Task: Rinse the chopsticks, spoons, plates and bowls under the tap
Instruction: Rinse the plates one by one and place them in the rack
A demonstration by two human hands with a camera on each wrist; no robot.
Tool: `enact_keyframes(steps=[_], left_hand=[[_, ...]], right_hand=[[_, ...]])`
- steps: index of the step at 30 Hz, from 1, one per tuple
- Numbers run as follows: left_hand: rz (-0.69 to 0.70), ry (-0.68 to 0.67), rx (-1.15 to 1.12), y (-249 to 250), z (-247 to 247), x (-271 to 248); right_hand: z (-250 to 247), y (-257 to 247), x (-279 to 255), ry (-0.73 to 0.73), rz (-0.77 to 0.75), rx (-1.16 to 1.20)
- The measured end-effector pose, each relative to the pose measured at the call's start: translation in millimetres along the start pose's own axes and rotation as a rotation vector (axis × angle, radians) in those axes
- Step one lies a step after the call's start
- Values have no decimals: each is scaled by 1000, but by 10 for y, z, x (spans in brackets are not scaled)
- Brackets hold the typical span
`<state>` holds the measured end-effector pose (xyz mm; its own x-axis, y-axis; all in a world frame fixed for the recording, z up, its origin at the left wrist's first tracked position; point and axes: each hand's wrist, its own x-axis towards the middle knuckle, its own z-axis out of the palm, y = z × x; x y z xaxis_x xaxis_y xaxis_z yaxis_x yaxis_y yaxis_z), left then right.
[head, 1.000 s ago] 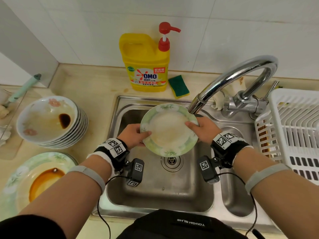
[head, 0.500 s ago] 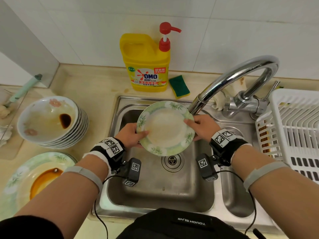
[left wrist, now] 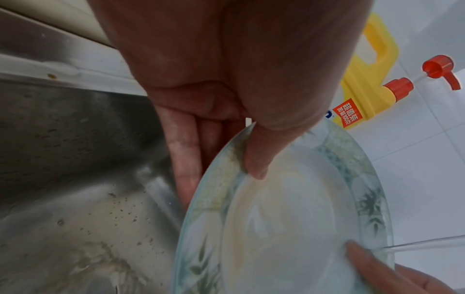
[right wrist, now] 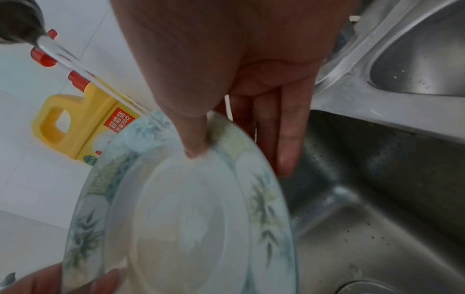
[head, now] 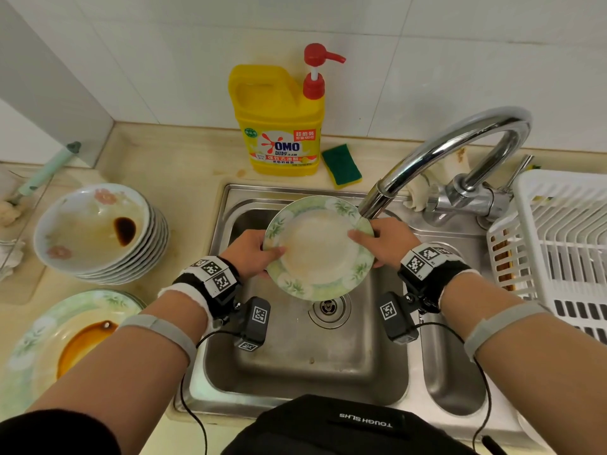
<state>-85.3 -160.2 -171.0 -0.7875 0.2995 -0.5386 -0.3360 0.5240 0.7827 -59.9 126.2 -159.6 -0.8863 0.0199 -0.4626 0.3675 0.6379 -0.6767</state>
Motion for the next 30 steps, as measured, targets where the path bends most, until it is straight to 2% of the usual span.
enact_keyframes(steps=[4,11,14,20,26,30], left_hand=[[18,-5,28,19,5,-3],[21,38,64,37,-31,-1],[33,47,61,50,-42,-20],[63,78,164,43,-51,-5],[79,100,155,52,-69,-19],[118,111,179,100,-65,-11]], right_hand=[[-11,-39,16,-1,25,-53],[54,46,-2,-24,-91,-46],[57,-4,-10,-19,-64,-32],[65,-112,-5,9,-5,-175],[68,-39,-14,-22,-90,-120],[49,-62,-6,-9,-55,-120]])
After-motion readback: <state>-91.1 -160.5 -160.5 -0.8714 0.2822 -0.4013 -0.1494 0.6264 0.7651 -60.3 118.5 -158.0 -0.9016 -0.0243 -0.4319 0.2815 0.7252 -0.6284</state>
